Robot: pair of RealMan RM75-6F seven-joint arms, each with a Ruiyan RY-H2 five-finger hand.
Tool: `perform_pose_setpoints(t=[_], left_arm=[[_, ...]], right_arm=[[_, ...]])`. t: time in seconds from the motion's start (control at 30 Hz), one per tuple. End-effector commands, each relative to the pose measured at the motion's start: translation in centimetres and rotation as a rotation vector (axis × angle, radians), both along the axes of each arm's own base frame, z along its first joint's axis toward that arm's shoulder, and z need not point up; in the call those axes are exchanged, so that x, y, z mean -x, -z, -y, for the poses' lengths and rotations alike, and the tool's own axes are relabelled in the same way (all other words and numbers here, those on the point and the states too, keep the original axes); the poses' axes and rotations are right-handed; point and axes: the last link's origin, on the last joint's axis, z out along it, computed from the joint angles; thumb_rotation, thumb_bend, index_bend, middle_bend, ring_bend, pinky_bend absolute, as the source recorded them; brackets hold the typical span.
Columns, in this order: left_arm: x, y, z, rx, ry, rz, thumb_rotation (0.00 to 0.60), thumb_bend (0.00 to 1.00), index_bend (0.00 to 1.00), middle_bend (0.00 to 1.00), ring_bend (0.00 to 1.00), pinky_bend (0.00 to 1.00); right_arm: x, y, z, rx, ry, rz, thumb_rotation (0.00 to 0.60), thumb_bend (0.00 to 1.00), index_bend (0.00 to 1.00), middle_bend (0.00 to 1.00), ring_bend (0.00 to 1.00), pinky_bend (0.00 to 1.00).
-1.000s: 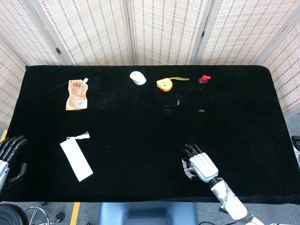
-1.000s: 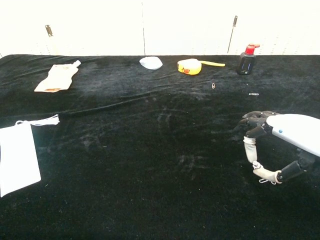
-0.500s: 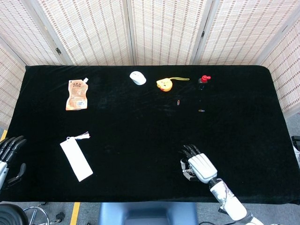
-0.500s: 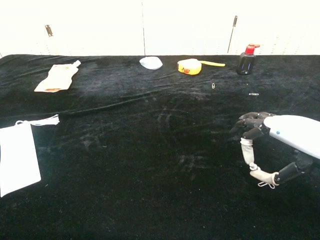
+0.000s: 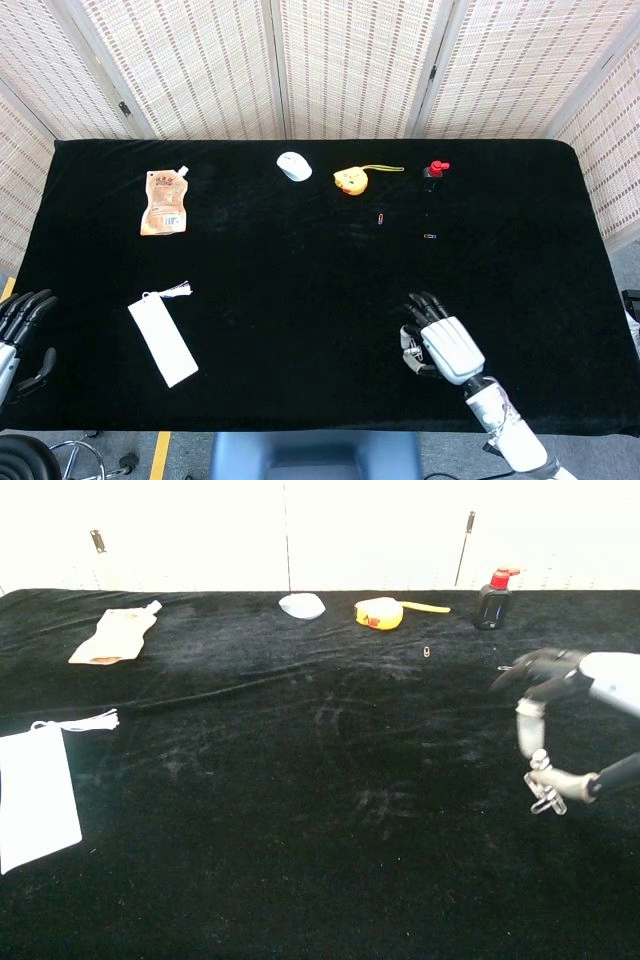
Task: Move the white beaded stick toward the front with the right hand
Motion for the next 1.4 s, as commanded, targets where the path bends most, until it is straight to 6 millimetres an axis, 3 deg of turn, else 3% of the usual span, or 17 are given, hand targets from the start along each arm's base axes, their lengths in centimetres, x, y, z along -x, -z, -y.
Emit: perform_pose_setpoints(t=[0.03, 0.3, 0.5, 0.73, 1.07, 1.17, 1.23, 1.4], left_arm=[[0.0, 0.1, 0.0, 0.001, -0.001, -0.002, 0.600, 0.62, 0.01, 0.08, 0.08, 0.05], [-0.4, 0.9, -0.4, 0.020, 0.004, -0.020, 0.600, 0.62, 0.01, 0.08, 0.08, 0.05], [-0.9, 1.5, -0.3, 0.046, 0.024, -0.027, 0.600, 0.62, 0.01, 0.08, 0.08, 0.05], [-1.0, 1.9, -0.6, 0.051, 0.017, -0.041, 0.600, 0.62, 0.01, 0.08, 0.08, 0.05], [-0.8, 1.5, -0.3, 0.043, 0.016, -0.033, 0.600, 0.62, 0.01, 0.08, 0.08, 0.05], [-0.8, 1.5, -0.3, 0.045, 0.018, -0.032, 0.600, 0.62, 0.01, 0.08, 0.08, 0.05], [-0.8, 1.5, -0.3, 0.046, 0.020, -0.031, 0.600, 0.62, 0.01, 0.08, 0.08, 0.05], [-0.8, 1.6, -0.4, 0.050, 0.019, -0.033, 0.600, 0.62, 0.02, 0.08, 0.08, 0.05]], right_arm=[[1.1, -1.7, 0.2, 0.079, 0.018, -0.022, 0.600, 0.45, 0.90, 0.20, 0.04, 0.00], [5.5, -6.2, -0.1, 0.294, 0.105, -0.132, 0.600, 0.45, 0.90, 0.20, 0.04, 0.00], [9.1, -7.9, -0.1, 0.418, 0.175, -0.316, 0.600, 0.45, 0.90, 0.20, 0.04, 0.00], [11.4, -6.8, 1.1, 0.408, 0.233, -0.320, 0.600, 0.45, 0.90, 0.20, 0.04, 0.00], [11.2, -5.2, 2.4, 0.366, 0.233, -0.324, 0.600, 0.45, 0.88, 0.18, 0.03, 0.00], [11.3, -5.2, 2.2, 0.337, 0.239, -0.331, 0.600, 0.46, 0.72, 0.10, 0.01, 0.00], [11.3, -5.3, 2.2, 0.311, 0.241, -0.329, 0.600, 0.47, 0.50, 0.03, 0.00, 0.00], [11.5, -5.7, 1.9, 0.279, 0.233, -0.361, 0.600, 0.47, 0.10, 0.00, 0.00, 0.00]])
